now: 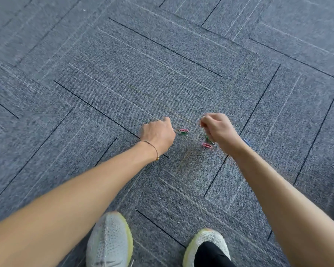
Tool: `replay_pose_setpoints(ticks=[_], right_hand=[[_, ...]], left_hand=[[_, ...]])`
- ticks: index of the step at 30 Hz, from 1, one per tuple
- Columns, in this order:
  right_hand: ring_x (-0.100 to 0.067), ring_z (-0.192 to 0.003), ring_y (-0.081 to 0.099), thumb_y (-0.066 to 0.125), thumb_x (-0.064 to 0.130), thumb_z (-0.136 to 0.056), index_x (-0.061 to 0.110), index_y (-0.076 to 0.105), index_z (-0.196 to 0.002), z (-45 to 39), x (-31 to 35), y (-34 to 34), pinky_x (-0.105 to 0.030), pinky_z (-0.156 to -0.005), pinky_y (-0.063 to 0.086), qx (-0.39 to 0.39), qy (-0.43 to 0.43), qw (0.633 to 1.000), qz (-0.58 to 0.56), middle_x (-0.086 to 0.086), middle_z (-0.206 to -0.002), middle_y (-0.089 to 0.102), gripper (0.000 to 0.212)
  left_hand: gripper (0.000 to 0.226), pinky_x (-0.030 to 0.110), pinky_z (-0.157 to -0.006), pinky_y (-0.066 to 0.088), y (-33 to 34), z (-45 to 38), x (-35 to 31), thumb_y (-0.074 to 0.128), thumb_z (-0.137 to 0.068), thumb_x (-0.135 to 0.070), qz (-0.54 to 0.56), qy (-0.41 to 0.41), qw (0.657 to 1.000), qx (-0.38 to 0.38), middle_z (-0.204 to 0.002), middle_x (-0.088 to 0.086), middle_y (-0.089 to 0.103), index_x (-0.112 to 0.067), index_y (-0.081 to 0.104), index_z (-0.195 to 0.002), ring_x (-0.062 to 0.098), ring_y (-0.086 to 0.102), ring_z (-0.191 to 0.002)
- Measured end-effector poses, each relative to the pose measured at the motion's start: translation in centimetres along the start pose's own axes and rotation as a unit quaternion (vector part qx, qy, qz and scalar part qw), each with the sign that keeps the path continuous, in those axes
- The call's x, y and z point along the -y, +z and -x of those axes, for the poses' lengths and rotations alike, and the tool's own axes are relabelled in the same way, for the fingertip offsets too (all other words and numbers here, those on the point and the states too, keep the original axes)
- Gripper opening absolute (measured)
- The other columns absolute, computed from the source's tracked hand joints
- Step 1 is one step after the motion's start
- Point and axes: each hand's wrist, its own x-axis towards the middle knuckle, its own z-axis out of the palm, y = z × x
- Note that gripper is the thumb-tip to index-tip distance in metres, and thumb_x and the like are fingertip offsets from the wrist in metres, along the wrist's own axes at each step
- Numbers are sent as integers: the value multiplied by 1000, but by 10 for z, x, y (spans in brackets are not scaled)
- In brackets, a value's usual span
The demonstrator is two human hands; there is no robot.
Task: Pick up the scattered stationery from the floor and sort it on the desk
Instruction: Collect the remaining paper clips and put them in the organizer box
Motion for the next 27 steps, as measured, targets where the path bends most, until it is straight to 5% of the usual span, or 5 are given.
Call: replay_pose_setpoints(ticks=[4,10,17,22,27], right_hand=[[-8,-39,18,42,16,-91,15,47,-63,20,11,-2,-22,-37,11,155,34,905,-394,8,-47,27,29],[-12,-43,17,38,24,-83,13,44,-60,27,16,-1,-21,-41,13,232,-17,843,-484,1,-52,21,27],[-10,-44,34,47,29,-104,15,56,-67,8,14,-1,-21,-38,26,163,24,950,-265,2,-57,46,40],[-9,-43,32,48,18,-104,1,69,-96,-4,14,11,-23,-40,27,107,-6,991,82,4,-55,45,28],[-24,-58,56,43,28,-105,18,56,-110,-6,10,29,-37,-59,51,35,-161,844,510,3,-71,60,17]], left_hand=[[32,34,-63,37,-4,3,-3,41,-99,-24,-38,32,999,0,-91,9,68,-4,47,-123,29,64,-81],[17,30,-53,36,-2,1,17,37,-97,-22,180,51,981,41,-66,-1,48,-12,48,-88,19,45,-58],[19,21,-40,17,-11,12,33,21,-81,-13,868,-31,428,251,-51,-2,27,-15,33,-67,10,22,-41],[26,24,-42,20,-10,14,34,27,-89,-20,882,-27,389,264,-52,-1,34,-16,35,-64,12,34,-42],[32,17,-38,31,-6,8,32,35,-99,-19,856,-141,444,226,-63,-1,45,-18,41,-67,11,47,-54]])
